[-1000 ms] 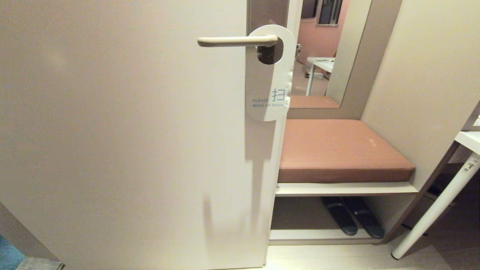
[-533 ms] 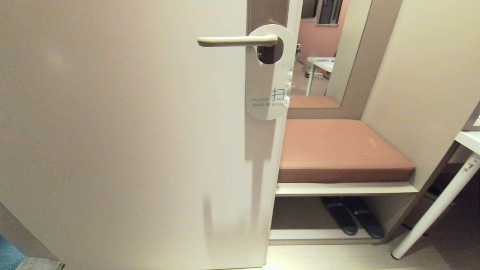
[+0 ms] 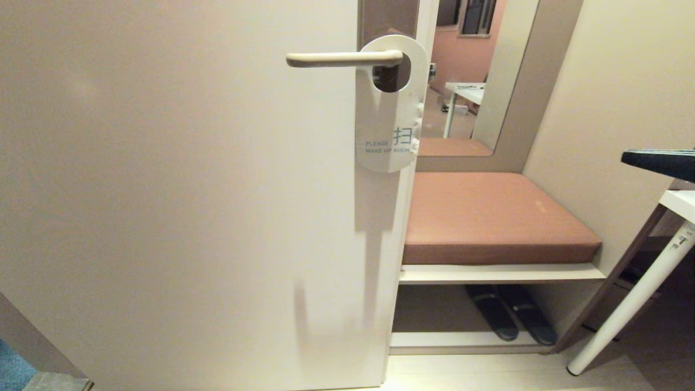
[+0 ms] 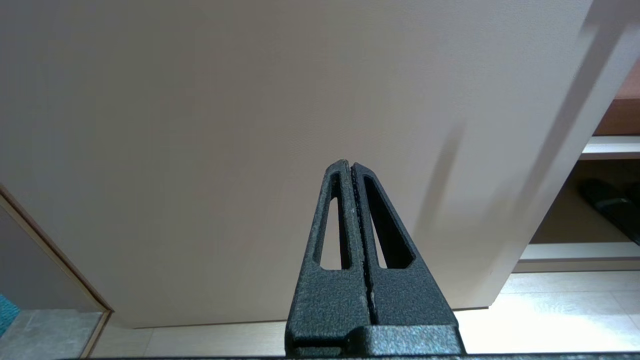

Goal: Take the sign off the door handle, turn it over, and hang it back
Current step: Take down the sign

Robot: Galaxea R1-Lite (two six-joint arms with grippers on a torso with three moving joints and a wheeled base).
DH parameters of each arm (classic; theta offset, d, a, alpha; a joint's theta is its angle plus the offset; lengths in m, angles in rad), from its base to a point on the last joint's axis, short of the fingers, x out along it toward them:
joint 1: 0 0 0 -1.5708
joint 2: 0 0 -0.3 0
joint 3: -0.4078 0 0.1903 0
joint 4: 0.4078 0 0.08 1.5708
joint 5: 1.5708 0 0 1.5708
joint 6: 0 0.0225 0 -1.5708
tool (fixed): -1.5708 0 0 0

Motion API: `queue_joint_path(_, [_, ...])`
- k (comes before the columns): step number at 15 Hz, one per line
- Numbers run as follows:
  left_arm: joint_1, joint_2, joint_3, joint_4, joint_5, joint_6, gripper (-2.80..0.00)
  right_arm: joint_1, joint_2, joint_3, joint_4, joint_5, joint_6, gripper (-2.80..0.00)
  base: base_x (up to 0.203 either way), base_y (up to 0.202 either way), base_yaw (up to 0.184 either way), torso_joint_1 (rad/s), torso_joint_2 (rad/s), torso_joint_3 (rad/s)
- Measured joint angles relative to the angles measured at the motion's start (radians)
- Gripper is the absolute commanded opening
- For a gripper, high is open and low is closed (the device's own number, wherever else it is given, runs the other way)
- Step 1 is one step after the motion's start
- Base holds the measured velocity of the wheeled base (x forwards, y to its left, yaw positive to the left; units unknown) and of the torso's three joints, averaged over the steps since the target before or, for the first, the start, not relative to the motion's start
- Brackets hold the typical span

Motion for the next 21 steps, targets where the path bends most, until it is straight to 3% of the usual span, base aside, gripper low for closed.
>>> queue_joint_path(3, [0.000,0.000,0.000,0.001,0.000,0.000,-2.80,0.056,0.108,-0.068,-0.001,0.242,-0.119,-2.80,0.000,0.000,0.000,0.000,0.00,0.000])
queue_joint_path(5, [0.000,0.000,0.000,0.000,0.000,0.000,-2.80,0.127,0.179,-0.111,-0.003,0.341,-0.206,-2.80,0.000,0.000,0.000,0.000,0.00,0.000])
queue_joint_path(9, [0.000,0.000,0.000,0.000,0.000,0.000,-2.80,0.210,0.330,-0.195,-0.095,0.375,-0.247,-2.80,0.000,0.000,0.000,0.000,0.00,0.000])
queue_joint_path(14, [0.000,0.000,0.000,0.000,0.000,0.000,-2.80,0.222,0.505,-0.326,-0.133,0.376,-0.247,-2.80,0.000,0.000,0.000,0.000,0.00,0.000])
queue_joint_path(18, [-0.001,0.000,0.000,0.000,0.000,0.000,-2.80,0.222,0.565,-0.357,-0.133,0.378,-0.247,-2.80,0.000,0.000,0.000,0.000,0.00,0.000])
queue_joint_path(19, [-0.001,0.000,0.000,0.001,0.000,0.000,-2.80,0.222,0.571,-0.359,-0.133,0.381,-0.247,0.00,0.000,0.000,0.000,0.000,0.00,0.000])
queue_joint_path(21, [0.000,0.000,0.000,0.000,0.000,0.000,-2.80,0.220,0.578,-0.362,-0.132,0.388,-0.246,0.00,0.000,0.000,0.000,0.000,0.00,0.000])
